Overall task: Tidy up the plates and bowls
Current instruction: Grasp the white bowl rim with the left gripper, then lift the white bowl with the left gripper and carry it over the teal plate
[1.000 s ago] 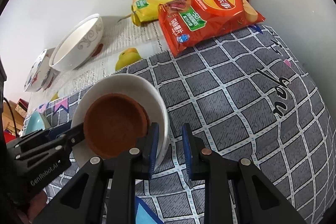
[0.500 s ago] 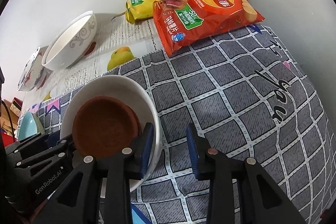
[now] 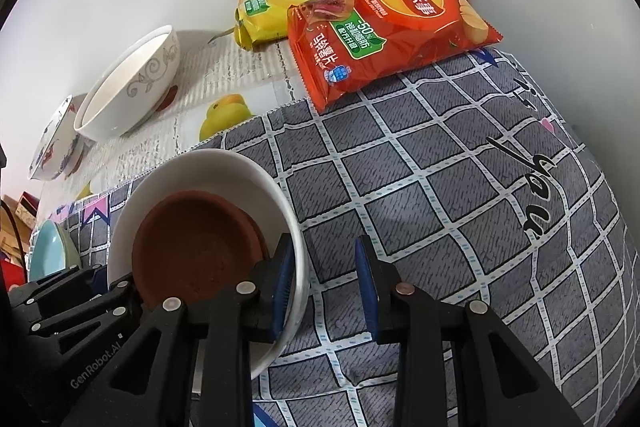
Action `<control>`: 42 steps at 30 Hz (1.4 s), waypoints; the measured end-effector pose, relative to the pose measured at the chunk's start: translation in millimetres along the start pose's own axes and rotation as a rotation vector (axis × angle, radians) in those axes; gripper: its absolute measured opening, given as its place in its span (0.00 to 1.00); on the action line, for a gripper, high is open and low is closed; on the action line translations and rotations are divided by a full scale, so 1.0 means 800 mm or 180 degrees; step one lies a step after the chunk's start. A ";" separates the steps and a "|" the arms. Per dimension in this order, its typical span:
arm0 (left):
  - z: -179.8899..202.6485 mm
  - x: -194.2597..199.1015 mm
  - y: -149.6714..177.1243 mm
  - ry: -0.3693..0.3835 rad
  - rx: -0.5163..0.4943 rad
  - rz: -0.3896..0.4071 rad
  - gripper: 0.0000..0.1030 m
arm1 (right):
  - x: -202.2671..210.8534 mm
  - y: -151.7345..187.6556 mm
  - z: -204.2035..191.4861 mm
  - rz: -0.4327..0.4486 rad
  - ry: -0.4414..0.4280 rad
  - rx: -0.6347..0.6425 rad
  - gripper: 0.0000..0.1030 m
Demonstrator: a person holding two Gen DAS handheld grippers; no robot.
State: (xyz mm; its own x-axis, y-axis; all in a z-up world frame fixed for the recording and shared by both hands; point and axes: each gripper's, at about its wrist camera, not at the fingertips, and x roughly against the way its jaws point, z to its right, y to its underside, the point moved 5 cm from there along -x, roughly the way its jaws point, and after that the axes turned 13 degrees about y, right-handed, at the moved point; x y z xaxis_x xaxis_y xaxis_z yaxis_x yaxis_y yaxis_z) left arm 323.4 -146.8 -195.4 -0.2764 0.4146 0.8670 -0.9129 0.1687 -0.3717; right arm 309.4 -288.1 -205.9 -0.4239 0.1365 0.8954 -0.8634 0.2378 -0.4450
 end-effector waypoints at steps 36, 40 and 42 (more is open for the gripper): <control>0.003 0.007 0.010 0.0105 0.0029 0.0032 0.14 | 0.013 0.012 -0.008 -0.0041 -0.0126 -0.0069 0.08; 0.002 0.016 0.015 0.0090 0.0030 0.0056 0.13 | 0.022 0.018 -0.010 -0.0039 -0.0141 -0.0102 0.07; 0.000 0.022 0.016 0.0089 0.0046 0.0070 0.13 | 0.026 0.020 -0.012 -0.0045 -0.0158 -0.0117 0.07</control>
State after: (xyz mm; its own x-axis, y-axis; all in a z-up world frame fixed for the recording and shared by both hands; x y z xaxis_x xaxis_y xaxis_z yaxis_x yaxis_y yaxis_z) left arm 306.4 -137.6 -184.7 -0.2880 0.4428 0.8491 -0.9111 0.1464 -0.3854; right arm 289.3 -272.5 -194.7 -0.4257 0.0851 0.9009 -0.8591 0.2746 -0.4319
